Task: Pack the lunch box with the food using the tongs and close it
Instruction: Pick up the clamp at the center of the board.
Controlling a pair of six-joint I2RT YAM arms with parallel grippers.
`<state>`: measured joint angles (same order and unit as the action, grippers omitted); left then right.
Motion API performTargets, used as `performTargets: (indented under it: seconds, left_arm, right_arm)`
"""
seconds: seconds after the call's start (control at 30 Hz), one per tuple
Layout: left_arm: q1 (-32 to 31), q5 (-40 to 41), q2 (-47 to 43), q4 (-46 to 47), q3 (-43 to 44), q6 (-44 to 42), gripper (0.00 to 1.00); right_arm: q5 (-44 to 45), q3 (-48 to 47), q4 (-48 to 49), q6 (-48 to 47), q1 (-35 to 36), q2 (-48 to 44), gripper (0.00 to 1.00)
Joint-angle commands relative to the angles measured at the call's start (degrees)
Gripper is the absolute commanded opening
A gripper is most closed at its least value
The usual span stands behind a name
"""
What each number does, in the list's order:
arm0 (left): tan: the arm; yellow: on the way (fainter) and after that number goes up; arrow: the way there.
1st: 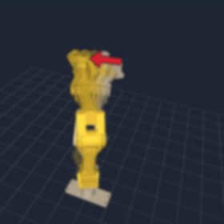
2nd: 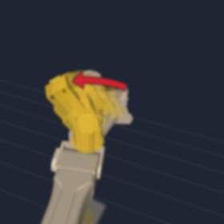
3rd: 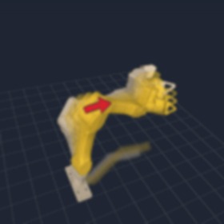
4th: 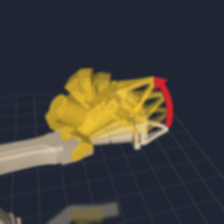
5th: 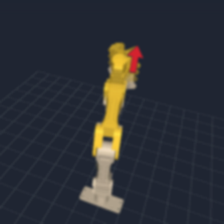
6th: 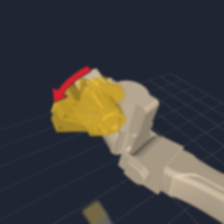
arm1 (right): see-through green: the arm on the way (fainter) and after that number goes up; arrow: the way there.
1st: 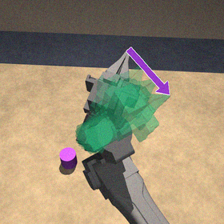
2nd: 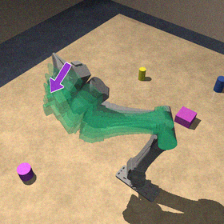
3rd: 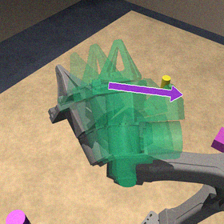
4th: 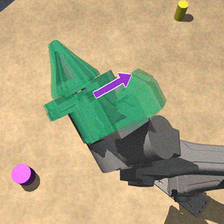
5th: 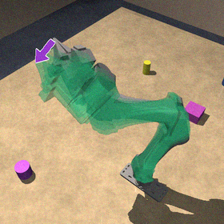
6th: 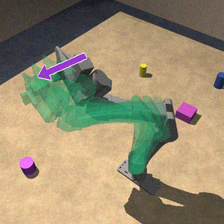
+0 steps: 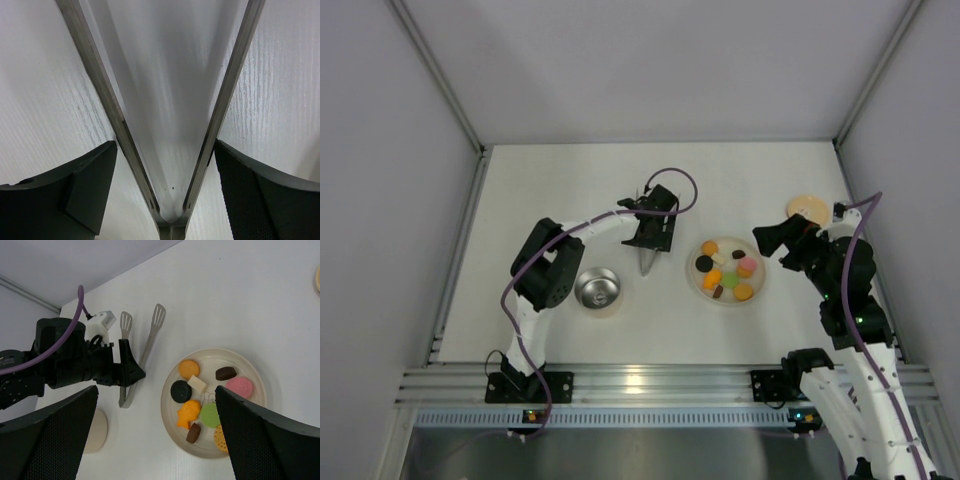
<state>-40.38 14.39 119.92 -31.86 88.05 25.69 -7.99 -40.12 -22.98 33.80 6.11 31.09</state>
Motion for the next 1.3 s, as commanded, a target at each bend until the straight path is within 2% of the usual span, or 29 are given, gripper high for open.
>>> performTargets:
  seconds: [0.0,0.67,0.93,1.17,1.27]
  left_arm:
    - [0.2,0.1,0.1,3.0,-0.2,1.4,0.84]
    - [0.7,1.3,3.7,4.4,-0.1,3.5,0.80]
    - [0.7,1.6,2.6,7.4,-2.8,2.3,0.69]
    - [0.7,2.3,-3.9,6.8,-4.2,2.2,0.48]
    - [0.7,2.5,-7.1,5.2,-4.2,2.1,0.47]
  right_arm:
    - [0.5,0.0,0.2,-0.8,-0.7,-0.7,0.99]
    - [0.8,0.0,-0.8,-2.0,-0.7,-1.1,1.00]
    - [0.3,-0.1,-1.0,-1.7,-0.7,-1.4,0.97]
    - [0.0,-1.3,-2.0,-1.7,-0.7,-2.0,0.96]
    - [0.0,-2.0,-2.6,-1.8,-0.7,-2.1,0.96]
